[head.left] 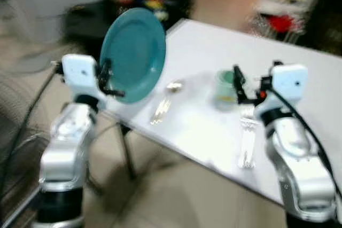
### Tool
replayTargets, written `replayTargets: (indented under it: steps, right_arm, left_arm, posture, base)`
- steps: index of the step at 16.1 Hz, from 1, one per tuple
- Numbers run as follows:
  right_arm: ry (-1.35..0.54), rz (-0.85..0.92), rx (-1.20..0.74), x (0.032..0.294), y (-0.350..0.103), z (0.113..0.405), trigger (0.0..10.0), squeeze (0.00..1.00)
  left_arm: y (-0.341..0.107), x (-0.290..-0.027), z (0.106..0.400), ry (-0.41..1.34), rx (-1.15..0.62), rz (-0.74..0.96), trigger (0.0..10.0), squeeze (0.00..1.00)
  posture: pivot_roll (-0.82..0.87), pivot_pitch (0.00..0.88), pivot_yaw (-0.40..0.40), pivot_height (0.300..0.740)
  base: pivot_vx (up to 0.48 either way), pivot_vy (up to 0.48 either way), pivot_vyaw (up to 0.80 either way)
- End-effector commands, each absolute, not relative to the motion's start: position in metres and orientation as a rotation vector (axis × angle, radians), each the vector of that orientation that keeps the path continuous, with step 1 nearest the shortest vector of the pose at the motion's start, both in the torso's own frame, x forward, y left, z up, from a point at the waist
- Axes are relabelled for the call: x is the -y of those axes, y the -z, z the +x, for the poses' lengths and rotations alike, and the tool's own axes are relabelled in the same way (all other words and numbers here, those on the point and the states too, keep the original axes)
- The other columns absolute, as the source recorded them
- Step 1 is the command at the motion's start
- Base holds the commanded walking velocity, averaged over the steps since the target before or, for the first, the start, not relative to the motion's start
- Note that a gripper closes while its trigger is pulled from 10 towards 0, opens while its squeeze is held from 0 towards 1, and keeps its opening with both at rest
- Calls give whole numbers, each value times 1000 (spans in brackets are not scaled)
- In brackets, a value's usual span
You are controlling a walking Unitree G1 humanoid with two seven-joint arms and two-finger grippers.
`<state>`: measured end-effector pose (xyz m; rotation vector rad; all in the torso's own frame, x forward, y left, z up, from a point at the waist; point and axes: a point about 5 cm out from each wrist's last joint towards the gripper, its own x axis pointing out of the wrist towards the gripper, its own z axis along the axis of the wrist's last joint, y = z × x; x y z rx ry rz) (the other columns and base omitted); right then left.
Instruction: Setting the table
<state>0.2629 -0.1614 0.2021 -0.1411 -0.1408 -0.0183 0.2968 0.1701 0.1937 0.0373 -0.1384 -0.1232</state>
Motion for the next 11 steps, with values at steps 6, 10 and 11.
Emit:
replayTargets:
  steps: [6, 10, 11]
  right_arm:
    - [10, -130, 164, 157, -208, 261, 10000, 0]
    - [-5, -110, 211, 155, -214, 256, 10000, 0]
    - [-8, -105, 217, 155, -215, 255, 10000, 0]
  left_arm:
    - [-213, -174, 298, 130, 223, 40, 10000, 0]
    - [-227, -171, 298, 143, 294, -28, 10000, 0]
    - [-227, -172, 297, 150, 296, -25, 10000, 0]
  posture:
    - [46, 0, 27, 740]
    - [34, 0, 46, 740]
    - [35, 0, 46, 740]
  base:
    - [328, 0, -800]
    - [72, 0, -200]
    - [0, 0, 0]
